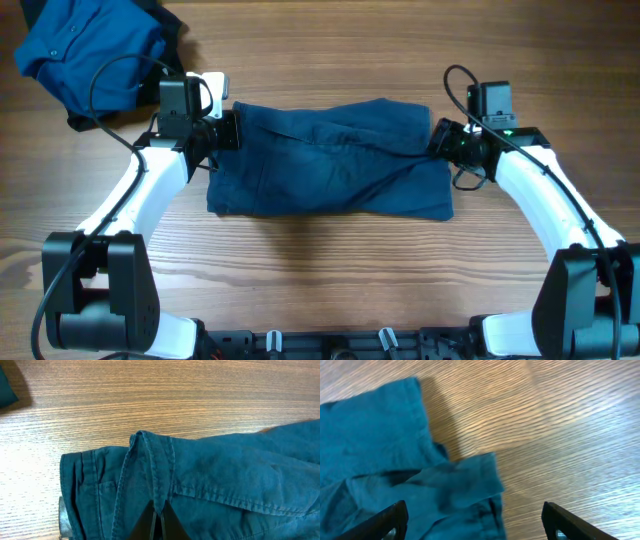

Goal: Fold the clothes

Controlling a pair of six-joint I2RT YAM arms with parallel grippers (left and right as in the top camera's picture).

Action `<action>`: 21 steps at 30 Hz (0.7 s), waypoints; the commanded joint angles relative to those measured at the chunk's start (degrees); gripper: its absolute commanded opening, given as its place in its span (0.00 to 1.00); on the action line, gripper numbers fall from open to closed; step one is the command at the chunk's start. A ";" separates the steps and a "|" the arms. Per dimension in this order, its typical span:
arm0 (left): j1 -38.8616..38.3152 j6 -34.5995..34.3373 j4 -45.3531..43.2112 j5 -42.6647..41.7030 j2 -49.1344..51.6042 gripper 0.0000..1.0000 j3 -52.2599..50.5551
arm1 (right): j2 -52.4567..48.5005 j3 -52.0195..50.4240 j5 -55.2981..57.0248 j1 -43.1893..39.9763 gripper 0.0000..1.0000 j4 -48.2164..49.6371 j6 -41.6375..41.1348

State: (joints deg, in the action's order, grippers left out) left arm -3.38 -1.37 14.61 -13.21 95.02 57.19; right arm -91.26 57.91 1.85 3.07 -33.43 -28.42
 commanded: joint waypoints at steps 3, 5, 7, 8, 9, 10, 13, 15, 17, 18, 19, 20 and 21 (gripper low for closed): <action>-0.09 -0.57 -0.15 -0.22 -0.85 0.04 0.90 | 0.28 0.55 -3.10 -2.67 0.84 2.75 5.03; -0.09 -0.57 -0.15 -0.22 -0.85 0.04 0.90 | -0.50 0.55 -5.62 -2.67 0.84 3.87 7.23; -0.09 -0.57 -0.13 -0.22 -0.85 0.04 0.90 | -1.53 0.55 -6.01 -2.67 0.84 4.28 7.34; -0.09 -0.57 -0.13 -0.22 -0.85 0.04 0.90 | -2.49 0.55 -5.99 -2.67 0.84 4.63 7.65; -0.09 -0.57 -0.13 -0.22 -0.85 0.04 0.90 | -3.32 0.55 -6.01 -2.67 0.84 4.94 8.24; -0.09 -0.57 -0.13 -0.22 -0.85 0.04 0.90 | -4.17 0.55 -6.29 -2.67 0.83 5.11 9.03; -0.09 -0.57 -0.15 -0.22 -0.85 0.04 0.90 | -6.64 0.55 -6.69 -2.67 0.83 5.14 8.92; -0.09 -0.57 -0.15 -0.22 -0.85 0.04 0.90 | -7.89 0.55 -7.85 -2.67 0.82 5.46 8.94; -0.09 -0.57 -0.15 -0.22 -0.85 0.04 0.90 | -8.31 0.55 -8.37 -2.67 0.79 6.01 8.92; -0.09 -0.57 -0.15 -0.20 -0.85 0.04 0.90 | -8.31 0.55 -8.35 -2.67 0.75 6.27 8.92; -0.09 -0.57 -0.15 -0.22 -0.85 0.04 0.90 | -8.28 0.55 -8.35 -2.67 0.73 6.51 8.90; -0.09 -0.57 -0.15 -0.22 -0.85 0.04 0.90 | -8.28 0.55 -8.37 -2.67 0.72 6.67 8.87; -0.09 -0.57 -0.15 -0.22 -0.85 0.04 0.90 | -8.28 0.55 -8.37 -2.67 0.70 6.78 8.83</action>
State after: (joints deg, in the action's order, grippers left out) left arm -3.38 -1.37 14.61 -13.21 95.02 57.19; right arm -99.13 57.91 -5.13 0.32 -27.29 -20.29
